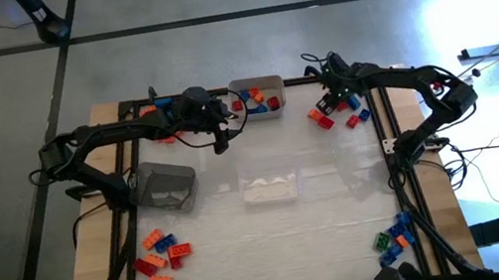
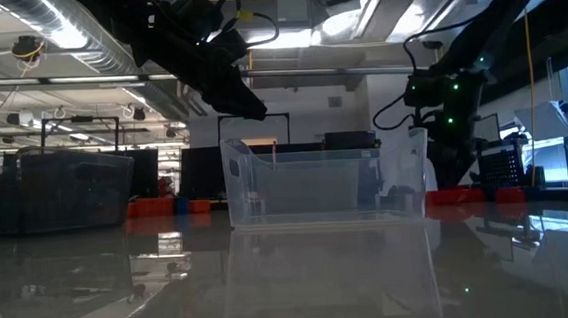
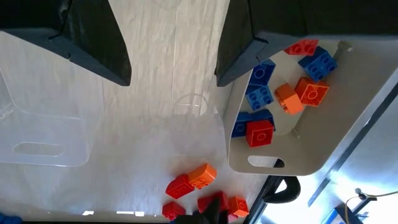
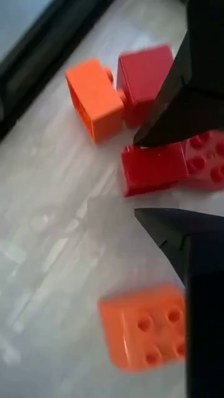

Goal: Sort blocks by size
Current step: Put the small red game piece into the gray bin

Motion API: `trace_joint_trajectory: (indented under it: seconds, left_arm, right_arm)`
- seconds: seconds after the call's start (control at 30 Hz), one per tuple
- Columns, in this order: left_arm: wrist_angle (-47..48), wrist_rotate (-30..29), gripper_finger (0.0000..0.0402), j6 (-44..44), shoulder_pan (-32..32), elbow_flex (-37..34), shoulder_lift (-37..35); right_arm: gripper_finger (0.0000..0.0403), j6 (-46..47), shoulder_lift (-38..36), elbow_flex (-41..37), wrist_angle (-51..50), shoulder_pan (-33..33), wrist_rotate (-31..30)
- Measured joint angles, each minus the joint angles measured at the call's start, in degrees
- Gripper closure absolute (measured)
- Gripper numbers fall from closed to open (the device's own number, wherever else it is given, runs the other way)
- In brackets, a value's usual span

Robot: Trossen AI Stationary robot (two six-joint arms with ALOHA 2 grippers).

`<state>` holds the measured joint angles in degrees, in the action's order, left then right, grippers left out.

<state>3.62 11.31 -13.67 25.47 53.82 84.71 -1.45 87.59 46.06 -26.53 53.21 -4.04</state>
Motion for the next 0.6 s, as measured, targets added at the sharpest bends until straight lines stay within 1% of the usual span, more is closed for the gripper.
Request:
trace_joint_trajectory:
  seconds: [0.13, 0.27, 0.37, 0.5, 0.6]
  left_arm:
    - [-0.02, 0.01, 0.0179, -0.1, 0.01, 0.0, 0.0]
    - [-0.03, 0.02, 0.0179, -0.15, 0.01, 0.01, 0.0]
    - [-0.02, 0.02, 0.0179, -0.17, 0.01, 0.01, 0.0]
    - [-0.02, 0.01, 0.0179, -0.19, 0.01, 0.01, 0.0]
    - [-0.02, 0.0, 0.0179, -0.2, 0.01, 0.01, 0.0]
  right_arm:
    - [0.0235, 0.28, -0.11, -0.14, -0.82, 0.06, 3.7]
    - [0.0235, 0.11, -0.22, -0.08, -0.75, 0.02, 1.62]
    - [0.0235, -0.25, -0.22, -0.15, -0.76, 0.11, 1.21]
    - [0.0235, -0.09, -0.22, -0.12, -0.74, 0.05, 4.24]
    - [0.0227, 0.18, -0.22, -0.12, -0.66, 0.02, 4.75]
